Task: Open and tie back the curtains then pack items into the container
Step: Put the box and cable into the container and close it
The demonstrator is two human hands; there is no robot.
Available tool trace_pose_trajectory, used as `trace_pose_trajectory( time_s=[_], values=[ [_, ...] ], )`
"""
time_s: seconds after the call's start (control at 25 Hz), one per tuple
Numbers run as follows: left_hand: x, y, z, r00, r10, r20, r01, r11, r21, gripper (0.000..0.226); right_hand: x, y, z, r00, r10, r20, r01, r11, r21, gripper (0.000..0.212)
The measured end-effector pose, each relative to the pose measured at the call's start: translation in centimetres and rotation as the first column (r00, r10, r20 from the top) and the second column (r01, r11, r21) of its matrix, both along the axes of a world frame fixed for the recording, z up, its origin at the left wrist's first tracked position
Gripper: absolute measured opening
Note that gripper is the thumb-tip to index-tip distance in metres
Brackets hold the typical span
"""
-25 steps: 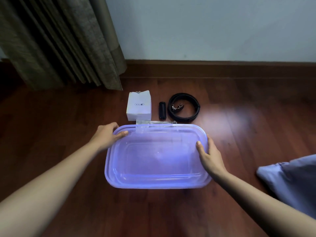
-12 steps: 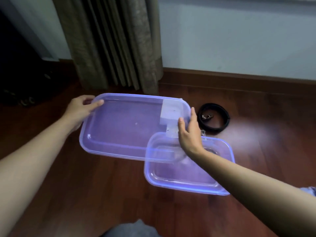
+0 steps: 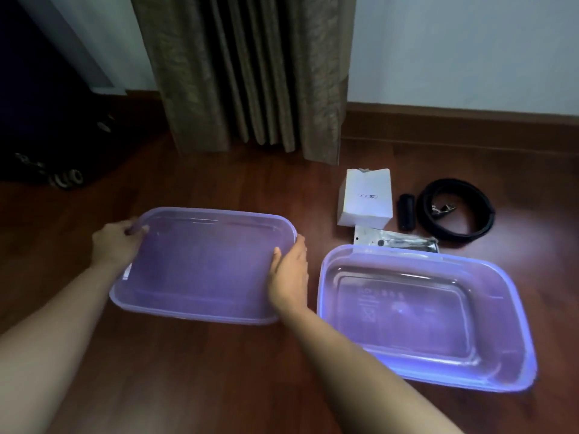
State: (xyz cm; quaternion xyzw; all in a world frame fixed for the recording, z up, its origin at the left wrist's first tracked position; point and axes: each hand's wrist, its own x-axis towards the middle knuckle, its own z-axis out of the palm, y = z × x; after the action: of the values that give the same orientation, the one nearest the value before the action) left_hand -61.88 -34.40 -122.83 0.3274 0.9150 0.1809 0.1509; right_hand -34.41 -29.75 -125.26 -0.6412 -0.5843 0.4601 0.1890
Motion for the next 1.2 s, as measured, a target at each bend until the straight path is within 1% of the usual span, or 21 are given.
trace_pose_trajectory(
  time_s=[0.16,0.28,0.36,0.44,0.52,0.56,0.6,0.64,0.72,0.8,0.88,0.92,1.0,1.04,1.12,1.2],
  values=[
    [-0.2,-0.7,-3.7,1.0,0.001,-0.011,-0.002,0.999,-0.046,0.041,-0.3,-0.8,-2.9,0.999,0.036,0.031,-0.034,0.997,-0.065,0.06],
    [0.2,-0.8,-5.7,0.999,0.009,-0.038,-0.011,0.998,-0.065,0.042,0.1,-0.7,-5.0,0.992,0.092,0.082,-0.09,0.995,-0.034,0.059],
    [0.4,-0.5,-6.9,0.997,0.026,-0.069,-0.032,0.995,-0.089,0.04,0.4,-0.4,-6.2,0.961,0.186,0.206,-0.182,0.983,-0.037,0.059],
    [0.6,-0.4,-7.7,0.994,0.002,-0.105,-0.016,0.992,-0.128,0.04,0.8,-0.5,-7.0,0.895,0.285,0.342,-0.279,0.958,-0.067,0.061],
    [0.9,0.0,-7.9,0.993,-0.014,-0.117,-0.004,0.989,-0.15,0.044,1.3,-0.6,-7.0,0.832,0.352,0.43,-0.371,0.928,-0.041,0.068],
    [1.3,0.2,-7.7,0.992,0.004,-0.126,-0.021,0.991,-0.133,0.049,1.3,-0.5,-6.7,0.82,0.378,0.43,-0.413,0.911,-0.015,0.073],
    [2.0,0.5,-7.4,0.989,0.015,-0.144,-0.027,0.996,-0.084,0.052,1.0,-0.4,-6.0,0.822,0.404,0.401,-0.448,0.894,0.02,0.073],
    [3.0,1.1,-6.8,0.986,-0.006,-0.167,0.004,1.0,-0.012,0.054,0.6,-0.1,-5.2,0.828,0.431,0.358,-0.482,0.874,0.062,0.07],
    [6.3,3.0,-5.2,0.971,-0.128,-0.204,0.16,0.975,0.151,0.052,0.0,0.9,-2.7,0.826,0.489,0.279,-0.544,0.822,0.169,0.066],
    [10.4,6.0,-3.2,0.95,-0.244,-0.194,0.293,0.911,0.288,0.048,1.2,3.0,0.1,0.8,0.55,0.238,-0.598,0.761,0.251,0.064],
    [14.9,9.4,-1.3,0.921,-0.354,-0.163,0.39,0.844,0.368,0.044,5.2,5.4,1.8,0.758,0.579,0.298,-0.652,0.688,0.32,0.064],
    [17.3,11.0,-0.7,0.896,-0.421,-0.144,0.443,0.814,0.376,0.044,8.1,6.5,2.1,0.737,0.576,0.354,-0.674,0.659,0.334,0.069],
    [22.6,13.7,-0.3,0.834,-0.55,-0.038,0.528,0.777,0.341,0.051,15.2,8.2,1.5,0.704,0.522,0.481,-0.691,0.658,0.299,0.084],
    [25.2,14.8,-0.3,0.823,-0.567,0.032,0.53,0.788,0.313,0.058,19.0,8.6,0.9,0.681,0.482,0.551,-0.689,0.676,0.26,0.088],
    [29.9,17.1,-0.6,0.857,-0.501,0.123,0.47,0.856,0.215,0.073,25.8,8.4,-0.1,0.63,0.391,0.671,-0.651,0.738,0.18,0.089],
    [33.1,18.8,-1.0,0.896,-0.424,0.134,0.412,0.905,0.109,0.09,30.6,7.4,-0.4,0.575,0.343,0.743,-0.604,0.79,0.103,0.082]
  ],
)
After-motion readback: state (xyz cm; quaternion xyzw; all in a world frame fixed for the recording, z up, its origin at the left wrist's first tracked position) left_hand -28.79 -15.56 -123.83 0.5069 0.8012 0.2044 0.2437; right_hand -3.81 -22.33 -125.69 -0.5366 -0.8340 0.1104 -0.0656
